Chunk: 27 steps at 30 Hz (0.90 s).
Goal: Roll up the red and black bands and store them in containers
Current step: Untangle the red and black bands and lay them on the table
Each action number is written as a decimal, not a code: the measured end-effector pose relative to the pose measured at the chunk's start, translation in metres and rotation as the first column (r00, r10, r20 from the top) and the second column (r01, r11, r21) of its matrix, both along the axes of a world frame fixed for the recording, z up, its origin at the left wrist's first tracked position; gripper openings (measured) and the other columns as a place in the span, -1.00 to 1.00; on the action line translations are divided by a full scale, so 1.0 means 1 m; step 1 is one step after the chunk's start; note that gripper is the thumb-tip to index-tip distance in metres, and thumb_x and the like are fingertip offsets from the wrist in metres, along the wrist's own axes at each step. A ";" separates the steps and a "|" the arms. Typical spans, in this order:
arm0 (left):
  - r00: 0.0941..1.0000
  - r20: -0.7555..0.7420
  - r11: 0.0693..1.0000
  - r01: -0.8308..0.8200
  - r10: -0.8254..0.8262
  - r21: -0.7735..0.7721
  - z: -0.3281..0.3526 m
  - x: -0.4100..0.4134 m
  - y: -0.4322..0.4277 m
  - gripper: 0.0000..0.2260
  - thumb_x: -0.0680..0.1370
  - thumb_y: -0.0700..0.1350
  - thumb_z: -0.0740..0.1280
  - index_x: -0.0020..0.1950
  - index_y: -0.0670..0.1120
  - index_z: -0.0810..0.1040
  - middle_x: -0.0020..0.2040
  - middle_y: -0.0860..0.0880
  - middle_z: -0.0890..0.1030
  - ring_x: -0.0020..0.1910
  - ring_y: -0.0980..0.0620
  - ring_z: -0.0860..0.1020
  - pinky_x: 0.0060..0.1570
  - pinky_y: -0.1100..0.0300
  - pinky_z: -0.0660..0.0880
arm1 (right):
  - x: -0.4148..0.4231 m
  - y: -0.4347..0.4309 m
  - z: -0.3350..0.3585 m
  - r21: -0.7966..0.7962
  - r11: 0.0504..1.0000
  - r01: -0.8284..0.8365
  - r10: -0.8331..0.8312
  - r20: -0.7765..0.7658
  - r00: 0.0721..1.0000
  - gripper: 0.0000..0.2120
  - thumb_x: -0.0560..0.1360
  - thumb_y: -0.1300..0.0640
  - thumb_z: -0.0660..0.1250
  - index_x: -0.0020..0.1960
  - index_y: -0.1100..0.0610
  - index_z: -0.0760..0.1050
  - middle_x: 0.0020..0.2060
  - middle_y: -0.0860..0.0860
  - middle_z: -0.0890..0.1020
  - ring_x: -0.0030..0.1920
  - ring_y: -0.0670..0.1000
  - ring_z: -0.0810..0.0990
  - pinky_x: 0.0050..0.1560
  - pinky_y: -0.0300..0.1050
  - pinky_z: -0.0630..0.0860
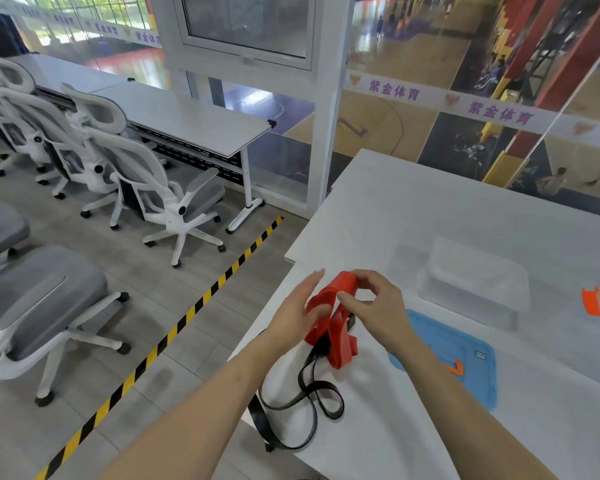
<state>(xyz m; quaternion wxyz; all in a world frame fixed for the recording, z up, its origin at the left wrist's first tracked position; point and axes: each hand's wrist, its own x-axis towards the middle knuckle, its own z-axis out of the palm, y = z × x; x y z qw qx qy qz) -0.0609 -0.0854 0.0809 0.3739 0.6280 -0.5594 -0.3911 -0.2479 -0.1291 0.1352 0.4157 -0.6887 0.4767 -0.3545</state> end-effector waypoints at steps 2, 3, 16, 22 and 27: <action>0.992 -0.114 0.999 0.049 -0.046 0.020 0.015 -0.004 -0.011 -0.51 0.67 -0.03 0.28 0.53 0.35 0.28 0.50 0.18 0.45 0.48 0.13 0.43 0.45 0.05 0.41 | -0.002 -0.004 0.008 -0.023 1.000 -0.018 0.019 0.022 1.000 -0.72 0.50 0.14 0.52 0.19 -0.04 0.62 0.10 -0.14 0.68 0.19 -0.13 0.62 0.01 -0.24 0.69; 0.988 -0.145 0.998 0.062 -0.057 0.025 0.020 -0.005 -0.014 -0.55 0.68 -0.06 0.26 0.50 0.34 0.34 0.42 0.17 0.54 0.40 0.12 0.51 0.39 0.04 0.49 | -0.003 -0.005 0.013 -0.034 0.999 -0.022 0.023 0.041 0.999 -0.72 0.50 0.16 0.52 0.17 -0.05 0.63 0.09 -0.14 0.69 0.19 -0.13 0.62 0.02 -0.23 0.69; 0.995 -0.039 0.996 -0.094 0.094 0.000 0.058 -0.044 -0.022 -0.50 0.57 0.20 0.38 0.46 0.15 0.34 0.19 0.12 0.64 0.15 0.05 0.64 0.23 -0.05 0.60 | 0.000 -0.024 0.072 -0.188 0.977 0.100 -0.075 0.134 0.988 -0.69 0.47 0.02 0.57 0.18 -0.08 0.63 0.09 -0.15 0.71 0.16 -0.11 0.65 0.20 -0.20 0.58; 0.991 -0.039 0.992 -0.127 0.126 -0.021 0.060 -0.033 -0.027 -0.75 0.68 0.08 0.20 0.33 0.11 0.51 0.04 0.09 0.69 0.04 0.06 0.68 0.16 -0.09 0.63 | -0.010 -0.029 0.063 -0.097 0.994 0.052 -0.032 0.199 0.979 -0.75 0.49 0.01 0.57 0.15 -0.07 0.66 0.04 -0.11 0.74 0.13 -0.10 0.68 0.21 -0.09 0.61; 0.976 -0.171 0.986 -0.150 0.136 -0.071 0.072 -0.022 -0.031 -0.83 0.68 -0.05 0.21 0.19 0.09 0.57 0.01 -0.02 0.72 0.02 -0.08 0.70 0.05 -0.24 0.64 | -0.020 -0.039 0.032 0.022 0.996 0.090 -0.093 0.256 0.962 -0.80 0.62 0.16 0.42 0.23 0.03 0.65 0.05 -0.07 0.74 0.14 -0.06 0.69 0.20 0.13 0.68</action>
